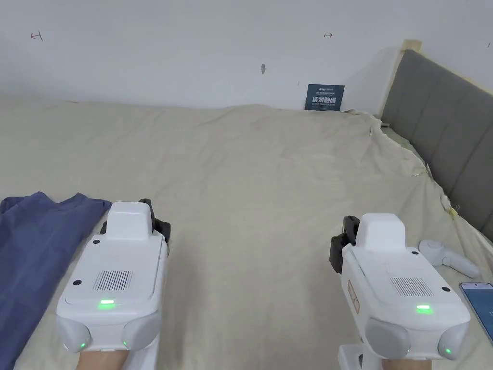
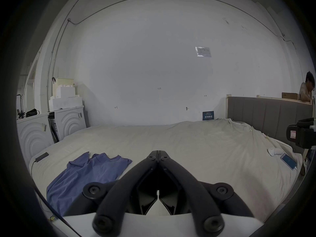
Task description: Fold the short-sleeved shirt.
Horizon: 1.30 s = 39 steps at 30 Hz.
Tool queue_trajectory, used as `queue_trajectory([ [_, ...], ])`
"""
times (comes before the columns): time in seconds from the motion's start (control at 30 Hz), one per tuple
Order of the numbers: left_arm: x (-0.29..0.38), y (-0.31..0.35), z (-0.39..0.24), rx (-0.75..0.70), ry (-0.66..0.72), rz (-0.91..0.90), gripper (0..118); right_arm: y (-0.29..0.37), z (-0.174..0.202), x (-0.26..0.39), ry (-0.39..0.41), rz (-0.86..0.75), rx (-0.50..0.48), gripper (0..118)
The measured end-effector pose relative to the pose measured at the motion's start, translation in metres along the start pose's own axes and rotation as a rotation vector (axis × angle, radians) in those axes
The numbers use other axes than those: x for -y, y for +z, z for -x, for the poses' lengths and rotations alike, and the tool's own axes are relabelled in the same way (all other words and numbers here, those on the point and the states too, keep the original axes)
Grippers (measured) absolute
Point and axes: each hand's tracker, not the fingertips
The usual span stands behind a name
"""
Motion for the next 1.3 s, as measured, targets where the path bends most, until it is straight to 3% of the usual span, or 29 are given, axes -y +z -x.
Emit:
queue_trajectory([
  [1.3, -0.01, 0.008, -0.003, 0.034, 0.01, -0.02, 0, 0.01, 0.0, -0.011, 0.02, -0.029, -0.017, 0],
])
